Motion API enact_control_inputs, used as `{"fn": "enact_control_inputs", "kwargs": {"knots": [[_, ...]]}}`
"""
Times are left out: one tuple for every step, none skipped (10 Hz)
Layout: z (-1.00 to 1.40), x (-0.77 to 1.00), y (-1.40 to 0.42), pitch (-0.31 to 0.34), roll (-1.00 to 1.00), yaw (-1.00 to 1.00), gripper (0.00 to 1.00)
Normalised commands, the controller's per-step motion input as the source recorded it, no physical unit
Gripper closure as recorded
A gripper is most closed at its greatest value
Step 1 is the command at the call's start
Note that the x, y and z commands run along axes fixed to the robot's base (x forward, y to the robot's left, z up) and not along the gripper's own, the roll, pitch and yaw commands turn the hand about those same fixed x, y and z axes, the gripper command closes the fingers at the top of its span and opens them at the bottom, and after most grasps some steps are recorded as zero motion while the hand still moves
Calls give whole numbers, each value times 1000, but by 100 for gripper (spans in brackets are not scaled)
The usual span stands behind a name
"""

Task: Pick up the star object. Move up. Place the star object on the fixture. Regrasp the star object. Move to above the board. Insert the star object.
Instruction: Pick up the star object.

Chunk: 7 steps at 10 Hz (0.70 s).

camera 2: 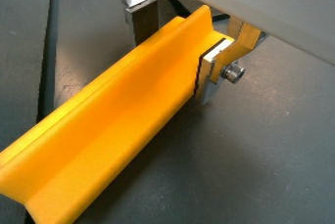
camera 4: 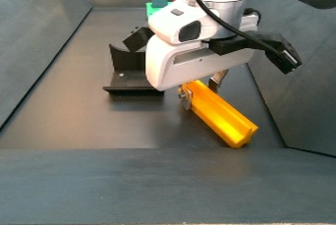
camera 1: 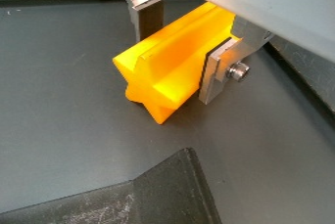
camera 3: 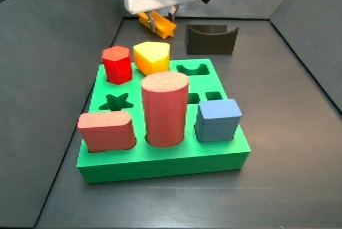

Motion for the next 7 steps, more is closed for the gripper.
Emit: {"fn": "enact_control_inputs", "kwargs": {"knots": [[0,0,0,0,0,0,100],[0,0,0,0,0,0,100],[0,0,0,0,0,0,100],[0,0,0,0,0,0,100],[0,0,0,0,0,0,100],[0,0,0,0,0,0,100],[0,0,0,0,0,0,100]]}}
